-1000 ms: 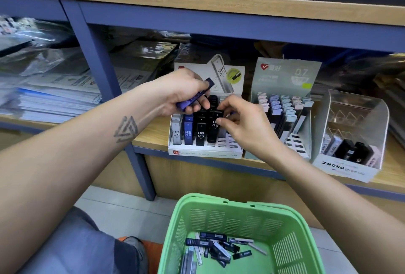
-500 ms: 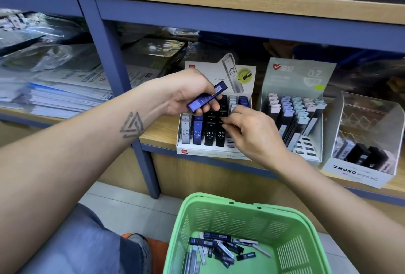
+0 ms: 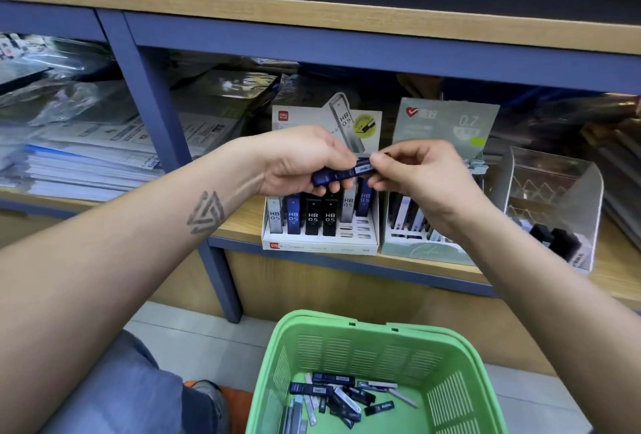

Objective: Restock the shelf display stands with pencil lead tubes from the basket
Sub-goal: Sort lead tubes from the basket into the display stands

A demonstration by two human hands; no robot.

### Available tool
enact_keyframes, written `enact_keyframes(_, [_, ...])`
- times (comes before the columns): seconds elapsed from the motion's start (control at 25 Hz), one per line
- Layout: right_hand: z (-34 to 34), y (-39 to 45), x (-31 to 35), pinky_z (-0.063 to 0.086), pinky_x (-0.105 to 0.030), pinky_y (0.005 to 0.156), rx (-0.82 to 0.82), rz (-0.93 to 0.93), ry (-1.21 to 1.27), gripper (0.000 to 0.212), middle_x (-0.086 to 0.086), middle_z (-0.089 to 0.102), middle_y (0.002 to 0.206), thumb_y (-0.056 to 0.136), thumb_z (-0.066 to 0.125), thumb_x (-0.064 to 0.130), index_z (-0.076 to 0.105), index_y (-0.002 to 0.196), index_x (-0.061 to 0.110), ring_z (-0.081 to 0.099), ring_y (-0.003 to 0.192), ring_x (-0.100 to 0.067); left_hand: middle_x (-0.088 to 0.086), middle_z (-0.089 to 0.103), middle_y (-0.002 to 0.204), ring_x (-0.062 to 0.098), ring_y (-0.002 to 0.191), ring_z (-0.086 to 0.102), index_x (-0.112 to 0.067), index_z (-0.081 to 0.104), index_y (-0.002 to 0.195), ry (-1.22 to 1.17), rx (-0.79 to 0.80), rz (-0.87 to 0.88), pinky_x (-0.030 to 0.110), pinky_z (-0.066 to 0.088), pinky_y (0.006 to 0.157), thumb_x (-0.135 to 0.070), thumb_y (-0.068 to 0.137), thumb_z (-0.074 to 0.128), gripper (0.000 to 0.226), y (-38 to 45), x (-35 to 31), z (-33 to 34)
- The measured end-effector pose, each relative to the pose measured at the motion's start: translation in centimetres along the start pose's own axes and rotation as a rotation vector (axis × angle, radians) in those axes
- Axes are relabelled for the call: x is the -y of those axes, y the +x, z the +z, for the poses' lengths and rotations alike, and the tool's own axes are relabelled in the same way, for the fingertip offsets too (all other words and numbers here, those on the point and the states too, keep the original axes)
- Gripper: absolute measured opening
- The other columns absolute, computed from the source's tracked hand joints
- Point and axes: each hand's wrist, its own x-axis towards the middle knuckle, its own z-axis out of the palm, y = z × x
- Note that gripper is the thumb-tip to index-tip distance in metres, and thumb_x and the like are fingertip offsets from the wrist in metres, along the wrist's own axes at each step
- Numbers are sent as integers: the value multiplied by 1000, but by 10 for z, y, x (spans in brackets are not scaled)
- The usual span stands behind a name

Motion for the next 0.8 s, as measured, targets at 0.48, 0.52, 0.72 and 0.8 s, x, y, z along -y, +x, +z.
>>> enact_keyframes(0.48, [-27, -10, -4, 55, -34, 76, 126, 40, -325, 27, -12, 72, 85, 79, 79, -6, 66, 99, 7, 66, 72, -19, 23, 64, 92, 25, 77, 67, 4, 66, 106, -78, -241, 172, 23, 60, 64, 21, 74, 74, 37, 10, -3, 18])
enact_keyframes(0.52, [-26, -11, -2, 55, -32, 75, 123, 19, -338, 30, -11, 72, 86, 81, 78, -4, 65, 106, 9, 65, 71, -17, 22, 64, 91, 26, 78, 66, 4, 66, 108, -27, -236, 177, 23, 59, 64, 19, 73, 76, 39, 10, -4, 21])
enact_keyframes(0.72, [-20, -11, 7, 56, -39, 86, 94, -118, -466, 30, -11, 74, 96, 90, 72, 10, 73, 117, 22, 68, 85, -28, 25, 71, 88, 23, 77, 68, -8, 65, 105, 155, -195, 199, 28, 56, 76, 15, 71, 80, 44, 12, -4, 32])
enact_keyframes(0.8, [-18, -8, 8, 57, -42, 87, 70, -115, -504, 19, -9, 76, 94, 90, 74, 11, 78, 108, 16, 70, 86, -24, 27, 71, 88, 23, 75, 67, -6, 65, 103, 194, -177, 205, 30, 54, 78, 15, 70, 79, 42, 13, -5, 33])
